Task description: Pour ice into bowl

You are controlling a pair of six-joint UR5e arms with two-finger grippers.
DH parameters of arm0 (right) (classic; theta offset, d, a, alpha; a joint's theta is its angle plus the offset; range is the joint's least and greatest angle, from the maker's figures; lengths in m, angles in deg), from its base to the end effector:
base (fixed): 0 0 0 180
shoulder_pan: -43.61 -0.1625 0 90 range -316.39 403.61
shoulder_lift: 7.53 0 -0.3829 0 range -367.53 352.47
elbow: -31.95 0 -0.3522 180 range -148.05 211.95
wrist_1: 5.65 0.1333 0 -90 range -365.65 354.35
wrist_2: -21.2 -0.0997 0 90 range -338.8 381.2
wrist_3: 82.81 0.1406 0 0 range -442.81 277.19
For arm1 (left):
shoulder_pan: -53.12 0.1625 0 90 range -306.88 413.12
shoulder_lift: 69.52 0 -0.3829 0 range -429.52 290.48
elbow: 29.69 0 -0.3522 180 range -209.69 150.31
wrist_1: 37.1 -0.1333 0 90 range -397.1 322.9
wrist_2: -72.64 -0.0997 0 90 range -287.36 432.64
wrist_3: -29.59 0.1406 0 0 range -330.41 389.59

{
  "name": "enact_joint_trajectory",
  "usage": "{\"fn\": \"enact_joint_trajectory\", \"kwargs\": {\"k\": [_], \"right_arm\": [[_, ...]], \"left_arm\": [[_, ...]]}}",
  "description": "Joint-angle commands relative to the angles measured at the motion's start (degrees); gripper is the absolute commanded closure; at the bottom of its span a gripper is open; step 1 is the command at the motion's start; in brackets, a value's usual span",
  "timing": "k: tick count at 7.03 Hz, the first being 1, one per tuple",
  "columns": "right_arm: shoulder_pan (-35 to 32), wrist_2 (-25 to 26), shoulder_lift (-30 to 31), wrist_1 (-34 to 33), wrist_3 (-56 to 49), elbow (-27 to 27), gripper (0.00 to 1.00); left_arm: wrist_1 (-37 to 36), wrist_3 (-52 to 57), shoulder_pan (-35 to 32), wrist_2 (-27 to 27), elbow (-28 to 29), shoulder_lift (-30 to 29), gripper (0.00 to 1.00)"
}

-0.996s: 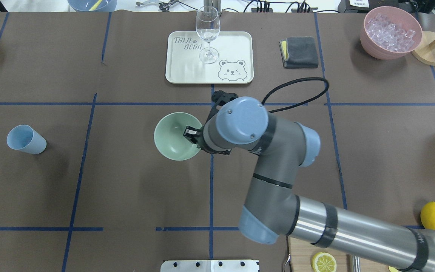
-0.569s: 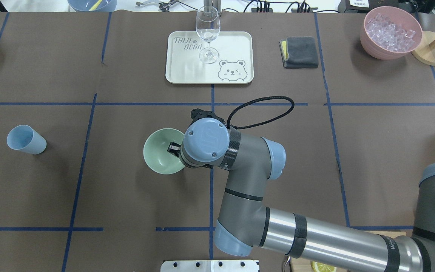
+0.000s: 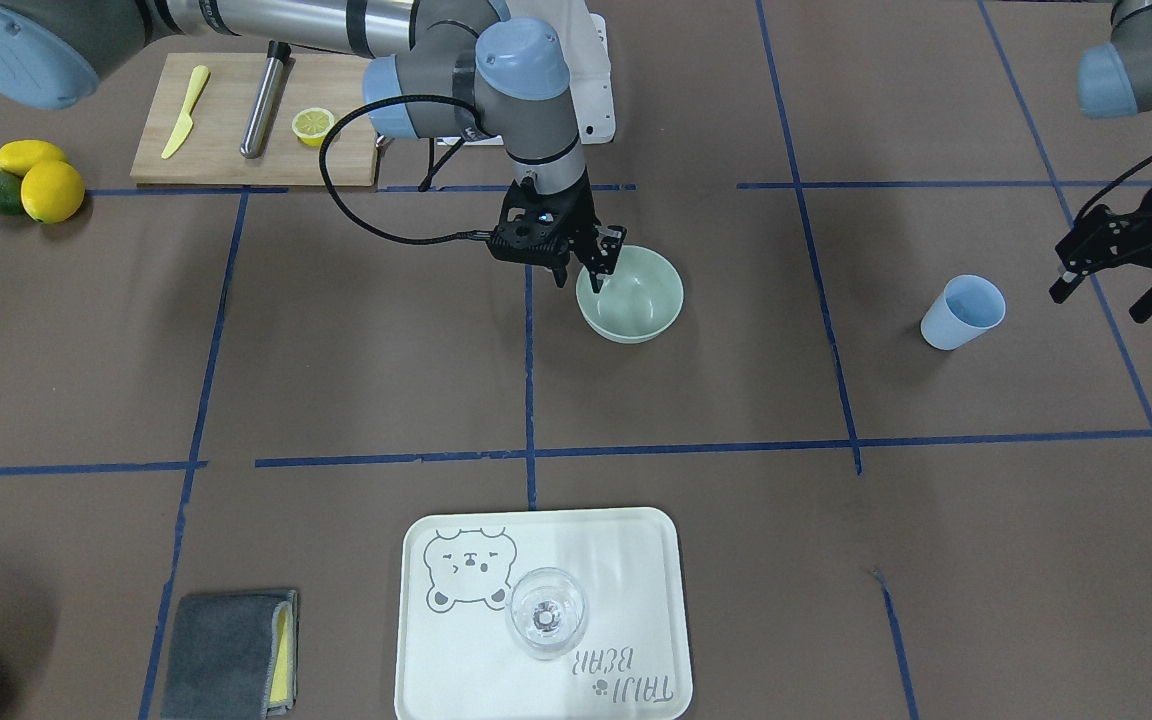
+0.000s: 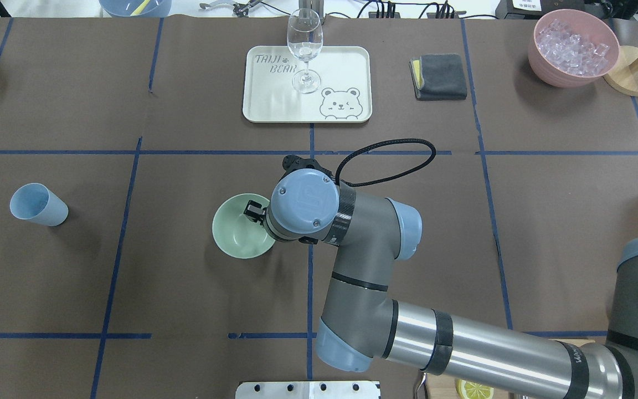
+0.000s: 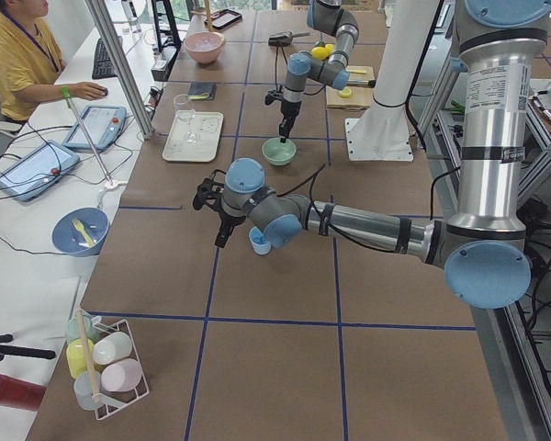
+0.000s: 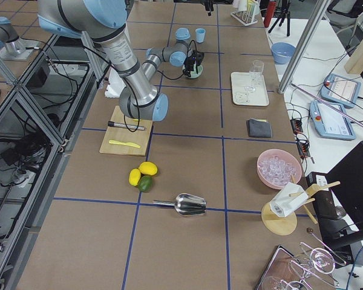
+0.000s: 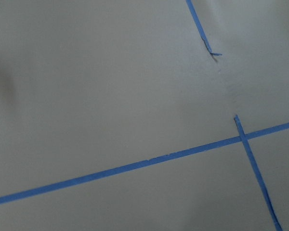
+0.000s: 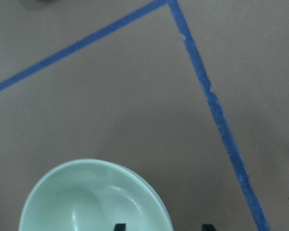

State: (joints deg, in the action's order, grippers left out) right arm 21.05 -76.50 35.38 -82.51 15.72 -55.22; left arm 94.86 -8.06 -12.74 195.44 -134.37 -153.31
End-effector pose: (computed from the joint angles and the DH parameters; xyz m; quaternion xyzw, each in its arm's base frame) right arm -0.6060 -0.3757 0.1685 0.0001 -0.4827 0.2035 0.8518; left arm 0.1366 -0.4446 0.4897 0.2195 0.4290 0.0174 0.8760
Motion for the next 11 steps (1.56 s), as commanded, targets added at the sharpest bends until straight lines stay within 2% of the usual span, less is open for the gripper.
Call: {"fn": "enact_joint_trajectory", "kwargs": {"k": [1,2,3,5,7,9,11], "right_arm": [[-4.84,-1.25,5.47,-0.66,-0.44,-7.95,0.00],[-7.99,-4.56,11.17,-0.58,-0.97,-14.19,0.00],[-10.81,-7.90,13.84,-0.58,-1.76,-16.43,0.00],[-12.06,-8.29,14.48,-0.58,-3.52,-16.27,0.00],[-12.15,-7.85,15.36,-0.31,-4.23,-16.19,0.00],[-12.24,-7.67,15.54,-0.31,-4.40,-16.19,0.00],[-12.68,-7.50,16.06,-0.14,-4.49,-16.01,0.00]], "left_arm": [[12.28,-10.64,8.25,-12.97,-2.89,7.64,0.00],[18.79,-17.74,13.94,-22.25,-3.24,12.20,0.00],[22.33,-23.03,20.00,-32.09,-3.25,14.77,0.00],[22.72,-31.75,32.13,-49.07,-3.25,16.54,0.00],[25.62,-35.90,44.01,-64.98,-3.25,18.75,0.00],[25.36,-36.27,49.57,-77.13,-2.81,19.19,0.00],[25.27,-36.35,53.71,-84.10,2.87,18.75,0.00]]}}
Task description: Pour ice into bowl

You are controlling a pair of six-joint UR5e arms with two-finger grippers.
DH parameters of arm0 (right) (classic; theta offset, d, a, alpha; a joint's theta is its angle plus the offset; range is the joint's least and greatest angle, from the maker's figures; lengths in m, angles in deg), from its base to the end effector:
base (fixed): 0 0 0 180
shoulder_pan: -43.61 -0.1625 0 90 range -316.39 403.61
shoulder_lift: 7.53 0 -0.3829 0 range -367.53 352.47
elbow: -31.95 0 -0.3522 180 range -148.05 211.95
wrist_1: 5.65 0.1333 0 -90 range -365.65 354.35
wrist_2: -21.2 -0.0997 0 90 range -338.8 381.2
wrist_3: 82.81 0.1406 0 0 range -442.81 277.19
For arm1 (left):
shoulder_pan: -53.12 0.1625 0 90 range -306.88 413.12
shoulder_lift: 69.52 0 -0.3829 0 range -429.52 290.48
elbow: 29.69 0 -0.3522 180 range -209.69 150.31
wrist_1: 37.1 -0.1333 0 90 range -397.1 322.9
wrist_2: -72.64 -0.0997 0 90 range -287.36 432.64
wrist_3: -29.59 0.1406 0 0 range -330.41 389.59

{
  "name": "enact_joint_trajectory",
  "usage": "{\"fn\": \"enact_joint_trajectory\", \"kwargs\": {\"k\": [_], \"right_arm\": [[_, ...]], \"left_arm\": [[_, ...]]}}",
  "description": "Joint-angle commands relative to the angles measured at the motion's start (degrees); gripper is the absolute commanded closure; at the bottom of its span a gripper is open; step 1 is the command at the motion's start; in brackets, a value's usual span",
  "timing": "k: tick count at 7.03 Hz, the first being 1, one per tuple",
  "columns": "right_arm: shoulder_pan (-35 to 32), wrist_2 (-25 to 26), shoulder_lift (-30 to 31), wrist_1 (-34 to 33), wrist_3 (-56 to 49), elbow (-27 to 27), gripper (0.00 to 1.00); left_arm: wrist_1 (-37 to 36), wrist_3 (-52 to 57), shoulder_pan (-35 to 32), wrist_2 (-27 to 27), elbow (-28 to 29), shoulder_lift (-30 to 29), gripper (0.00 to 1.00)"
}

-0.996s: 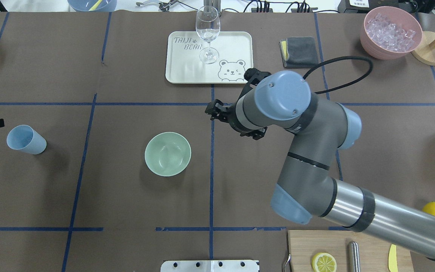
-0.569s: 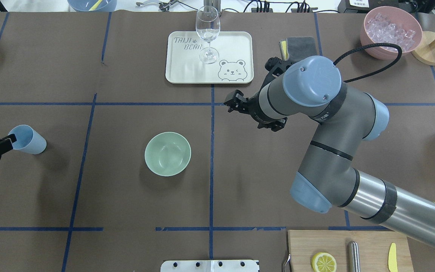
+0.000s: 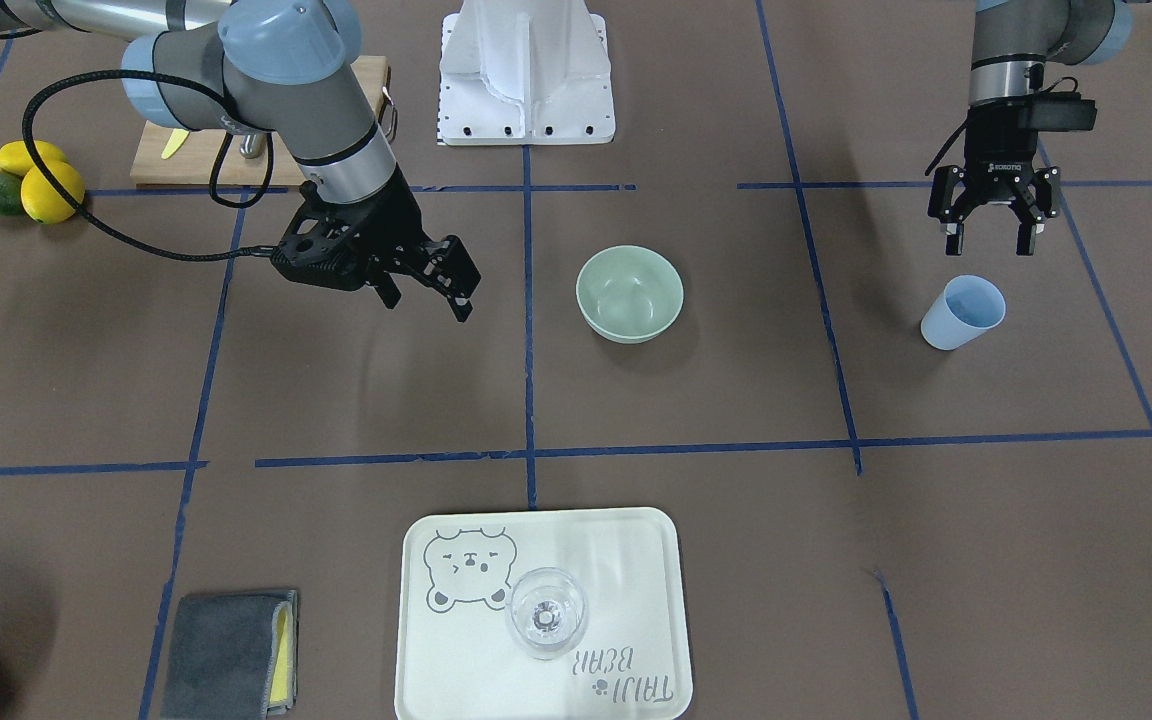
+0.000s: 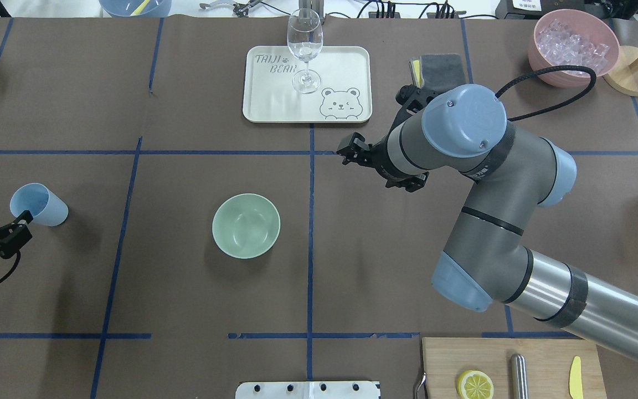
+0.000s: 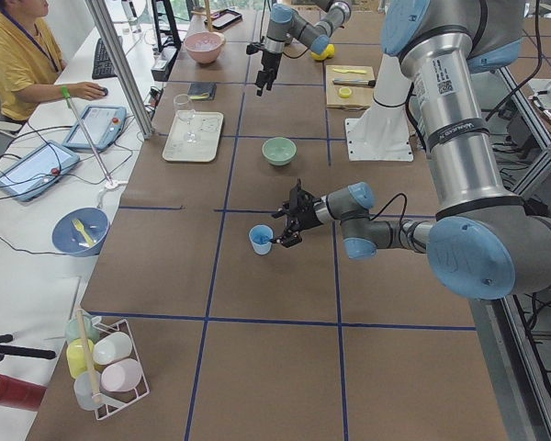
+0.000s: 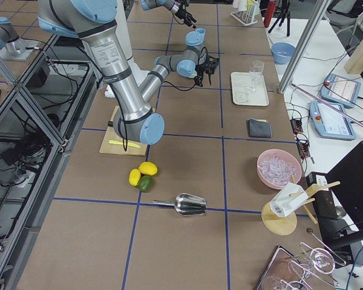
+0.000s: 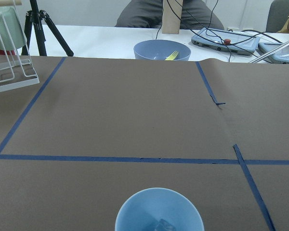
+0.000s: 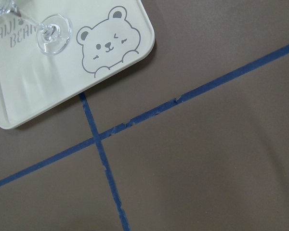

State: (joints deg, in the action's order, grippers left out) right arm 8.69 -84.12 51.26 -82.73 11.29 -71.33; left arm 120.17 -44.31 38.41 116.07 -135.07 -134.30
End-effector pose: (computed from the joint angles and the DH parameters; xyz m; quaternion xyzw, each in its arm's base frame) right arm -0.4514 -0.4324 0.2322 0.0138 -0.4900 0.2300 0.8407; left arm 0.2488 -0.3087 0.5371 0.4515 0.3334 -0.1801 0.8078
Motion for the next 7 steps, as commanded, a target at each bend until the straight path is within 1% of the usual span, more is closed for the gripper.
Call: {"fn": "enact_joint_trajectory", "kwargs": {"k": [1,4,5,7], "right_arm": [[-0.50,0.12,0.19,0.09,-0.66,0.10,0.00],[-0.58,0.03,0.27,0.09,-0.67,0.01,0.00],[-0.85,0.03,0.36,0.09,-0.67,0.01,0.00],[-1.02,0.03,0.89,0.09,-0.67,-0.25,0.00]], "left_arm": [[0.13,-0.10,2.93,-5.11,5.08,-1.56,0.00],[0.22,-2.30,4.25,-5.90,6.05,-2.97,0.00],[0.40,-2.30,4.60,-7.64,9.37,-6.55,0.00],[0.57,-2.39,4.69,-8.36,11.41,-9.55,0.00]]}}
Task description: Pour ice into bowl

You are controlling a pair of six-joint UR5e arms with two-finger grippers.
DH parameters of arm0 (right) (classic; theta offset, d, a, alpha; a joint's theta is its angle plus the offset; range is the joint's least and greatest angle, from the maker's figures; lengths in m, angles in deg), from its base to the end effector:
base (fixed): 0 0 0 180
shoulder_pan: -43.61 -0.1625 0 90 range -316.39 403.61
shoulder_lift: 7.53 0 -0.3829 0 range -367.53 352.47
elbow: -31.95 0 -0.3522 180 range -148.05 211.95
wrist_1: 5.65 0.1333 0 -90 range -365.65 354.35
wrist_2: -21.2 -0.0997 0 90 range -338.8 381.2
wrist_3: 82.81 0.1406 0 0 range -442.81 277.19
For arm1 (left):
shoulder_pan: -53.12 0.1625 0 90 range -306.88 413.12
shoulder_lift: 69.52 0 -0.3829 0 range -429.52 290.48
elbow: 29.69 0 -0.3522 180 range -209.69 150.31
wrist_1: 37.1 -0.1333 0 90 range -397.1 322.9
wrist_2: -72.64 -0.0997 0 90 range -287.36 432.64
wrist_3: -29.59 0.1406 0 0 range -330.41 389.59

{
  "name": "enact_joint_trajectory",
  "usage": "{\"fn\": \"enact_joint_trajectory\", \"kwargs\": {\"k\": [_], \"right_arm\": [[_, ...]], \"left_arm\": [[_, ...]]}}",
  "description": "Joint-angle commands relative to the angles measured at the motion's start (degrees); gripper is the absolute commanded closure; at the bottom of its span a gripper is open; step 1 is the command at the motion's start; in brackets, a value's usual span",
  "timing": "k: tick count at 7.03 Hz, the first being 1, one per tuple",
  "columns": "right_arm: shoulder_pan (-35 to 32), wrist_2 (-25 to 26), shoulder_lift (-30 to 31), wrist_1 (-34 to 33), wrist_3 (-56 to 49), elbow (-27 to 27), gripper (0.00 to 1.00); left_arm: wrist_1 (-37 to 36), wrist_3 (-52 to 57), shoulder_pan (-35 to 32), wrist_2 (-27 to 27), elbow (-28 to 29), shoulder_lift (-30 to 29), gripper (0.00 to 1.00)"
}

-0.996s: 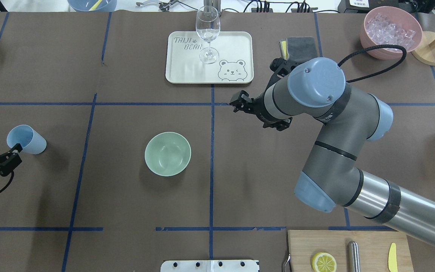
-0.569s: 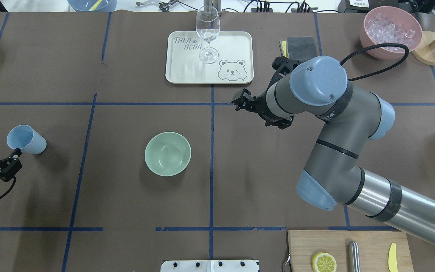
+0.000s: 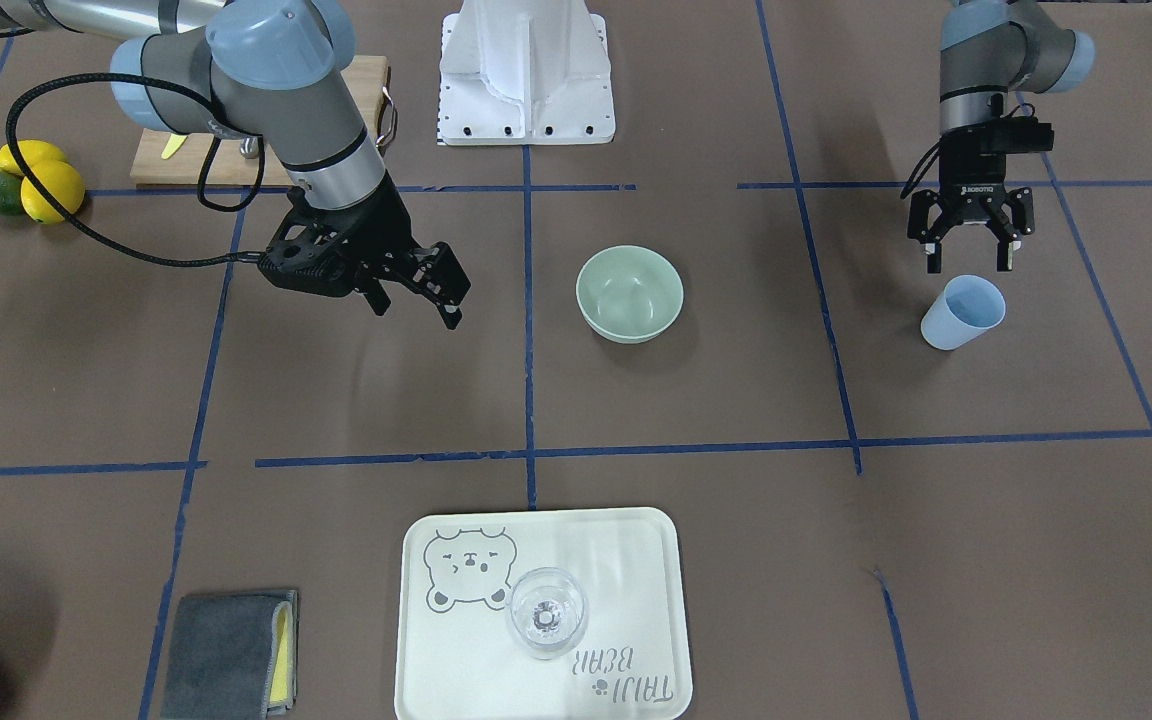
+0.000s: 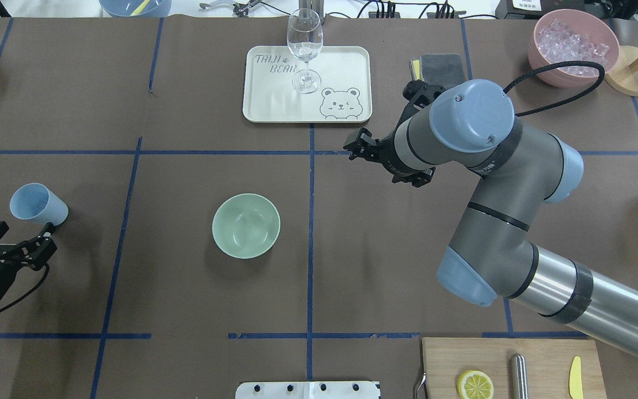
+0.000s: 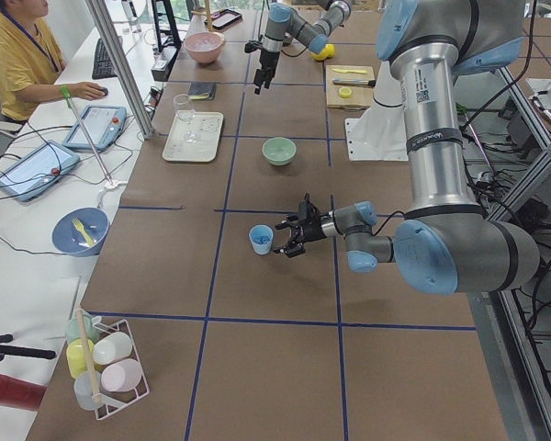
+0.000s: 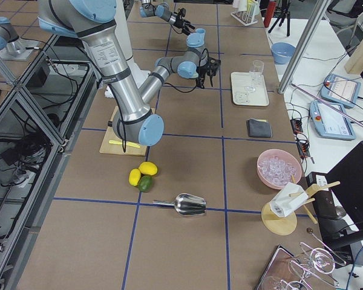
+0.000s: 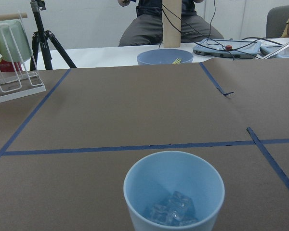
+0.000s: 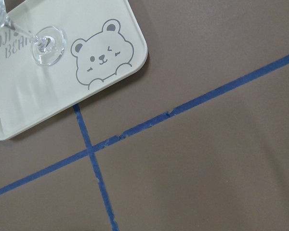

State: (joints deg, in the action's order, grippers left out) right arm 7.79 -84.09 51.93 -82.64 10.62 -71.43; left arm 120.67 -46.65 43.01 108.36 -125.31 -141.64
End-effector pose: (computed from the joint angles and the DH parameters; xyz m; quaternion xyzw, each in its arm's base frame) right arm -0.4434 -0.4387 0.2384 0.0194 -0.4863 0.2329 0.8420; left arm 0.3018 -0.3052 0.5660 0.4807 0.3220 -0.1872 0.7939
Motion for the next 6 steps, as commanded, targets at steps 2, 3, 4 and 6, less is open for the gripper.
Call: {"fn": "enact_joint_trajectory", "kwargs": {"k": [2,3,4,6], "right_arm": [[-0.21,0.09,0.22,0.00,0.00,-0.33,0.00],[-0.13,0.09,0.22,0.00,0.00,-0.33,0.00],[-0.13,0.09,0.22,0.00,0.00,-0.24,0.00],[-0.13,0.09,0.31,0.00,-0.18,-0.15,0.00]], "left_arm": [[0.60,0.04,0.09,-1.00,4.38,-4.16,0.00],[2.34,0.04,0.09,-0.91,6.48,-5.21,0.00],[4.97,0.30,-0.09,-1.00,8.42,-5.40,0.00],[5.09,0.56,-2.36,-0.91,8.87,-5.49,0.00]]}}
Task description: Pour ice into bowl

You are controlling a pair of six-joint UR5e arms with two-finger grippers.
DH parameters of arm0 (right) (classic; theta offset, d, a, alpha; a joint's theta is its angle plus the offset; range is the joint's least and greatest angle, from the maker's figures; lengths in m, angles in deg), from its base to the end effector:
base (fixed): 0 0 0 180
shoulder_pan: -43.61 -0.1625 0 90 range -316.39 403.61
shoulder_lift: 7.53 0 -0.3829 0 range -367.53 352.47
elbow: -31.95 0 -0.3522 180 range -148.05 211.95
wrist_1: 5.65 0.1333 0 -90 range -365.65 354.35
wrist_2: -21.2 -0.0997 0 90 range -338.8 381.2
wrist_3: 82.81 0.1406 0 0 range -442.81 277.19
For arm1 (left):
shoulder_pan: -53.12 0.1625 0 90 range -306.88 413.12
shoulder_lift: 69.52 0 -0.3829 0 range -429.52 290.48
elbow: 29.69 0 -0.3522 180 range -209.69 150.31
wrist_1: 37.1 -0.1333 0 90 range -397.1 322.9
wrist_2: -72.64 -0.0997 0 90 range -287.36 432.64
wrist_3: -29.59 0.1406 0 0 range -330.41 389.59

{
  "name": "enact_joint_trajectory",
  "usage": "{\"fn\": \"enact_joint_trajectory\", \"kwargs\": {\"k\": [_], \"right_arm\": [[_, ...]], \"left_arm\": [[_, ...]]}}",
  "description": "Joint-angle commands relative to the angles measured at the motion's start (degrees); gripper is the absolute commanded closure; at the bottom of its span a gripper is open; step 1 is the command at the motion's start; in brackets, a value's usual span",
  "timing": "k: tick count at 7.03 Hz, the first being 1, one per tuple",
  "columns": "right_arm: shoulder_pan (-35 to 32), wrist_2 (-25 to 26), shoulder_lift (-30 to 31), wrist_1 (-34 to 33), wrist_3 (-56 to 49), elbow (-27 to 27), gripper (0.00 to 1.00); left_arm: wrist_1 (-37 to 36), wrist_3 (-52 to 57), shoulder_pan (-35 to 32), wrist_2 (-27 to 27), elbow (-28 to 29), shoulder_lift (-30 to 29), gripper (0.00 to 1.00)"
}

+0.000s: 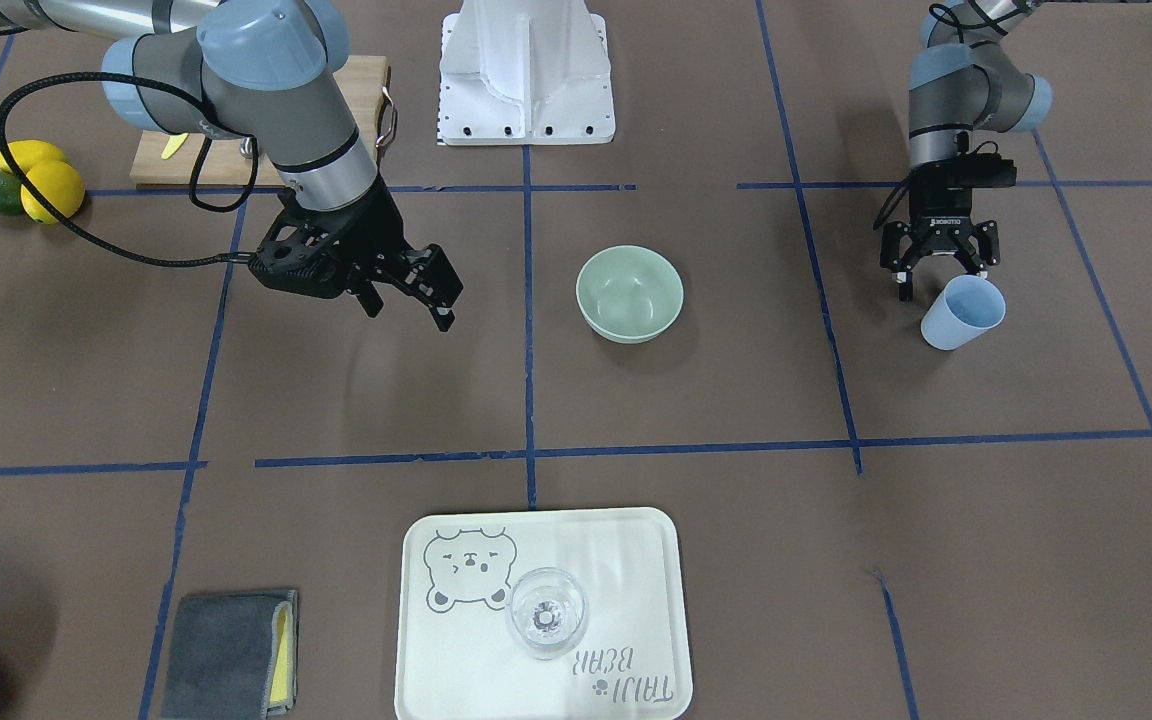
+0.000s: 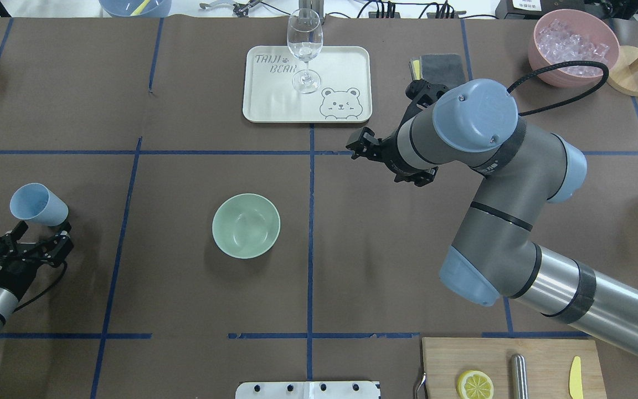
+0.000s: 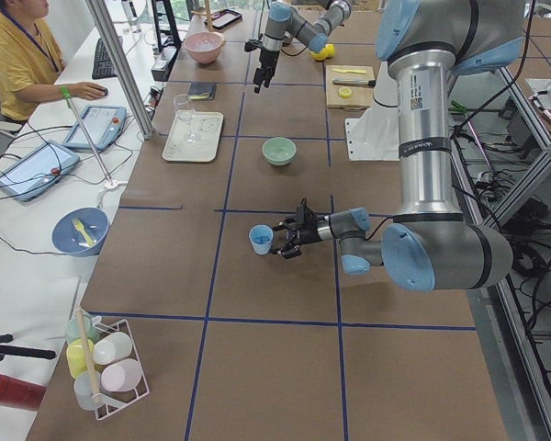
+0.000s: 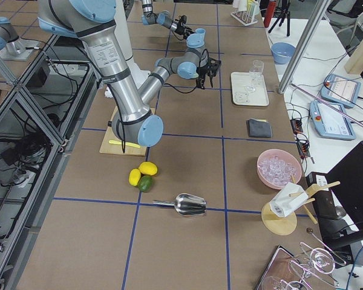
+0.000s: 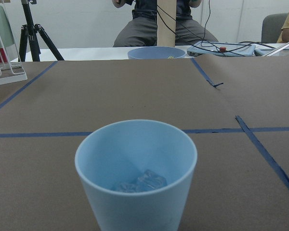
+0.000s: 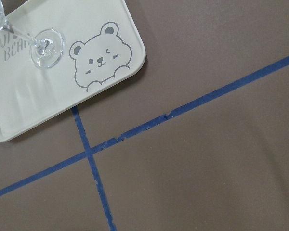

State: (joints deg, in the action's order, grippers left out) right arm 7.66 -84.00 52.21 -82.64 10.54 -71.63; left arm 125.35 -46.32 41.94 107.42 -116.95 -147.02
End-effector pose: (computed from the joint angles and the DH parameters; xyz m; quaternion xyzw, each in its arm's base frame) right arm -0.4413 -0.4392 0.2400 0.0208 -0.4855 0.2338 0.8421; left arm 0.3229 -0.3174 0.5885 0.4898 0.3250 -0.2021 0.7833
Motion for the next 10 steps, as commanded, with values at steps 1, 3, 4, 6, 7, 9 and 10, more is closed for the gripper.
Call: {"fn": "enact_joint_trajectory", "kwargs": {"k": [1,3,4,6,7,9,10], "right_arm": [[0.01,0.00,0.03,0.00,-0.09,0.04,0.00],[0.00,0.00,0.47,0.09,-0.09,0.13,0.00],[-0.08,0.00,0.64,0.09,-0.09,0.13,0.00],[-0.34,-0.08,0.91,0.09,-0.18,0.13,0.00],[-0.35,-0.09,0.91,0.09,-0.18,0.13,0.00],[-0.43,-0.09,0.91,0.09,-0.18,0.13,0.00],[-0.43,-0.09,0.82,0.09,-0.18,-0.04,0.00]], "left_arm": [[0.15,0.76,-2.35,0.11,0.51,-0.89,0.00],[-0.03,2.34,-3.58,0.02,2.25,-4.30,0.00],[-0.12,2.26,-4.11,0.02,2.79,-4.41,0.00],[-0.21,2.34,-5.77,0.02,4.46,-4.50,0.00],[-0.29,2.26,-6.22,0.02,4.55,-4.59,0.00],[-0.29,3.04,-6.75,0.11,5.25,-6.07,0.00],[-0.29,3.65,-6.84,0.02,7.00,-8.00,0.00]]}}
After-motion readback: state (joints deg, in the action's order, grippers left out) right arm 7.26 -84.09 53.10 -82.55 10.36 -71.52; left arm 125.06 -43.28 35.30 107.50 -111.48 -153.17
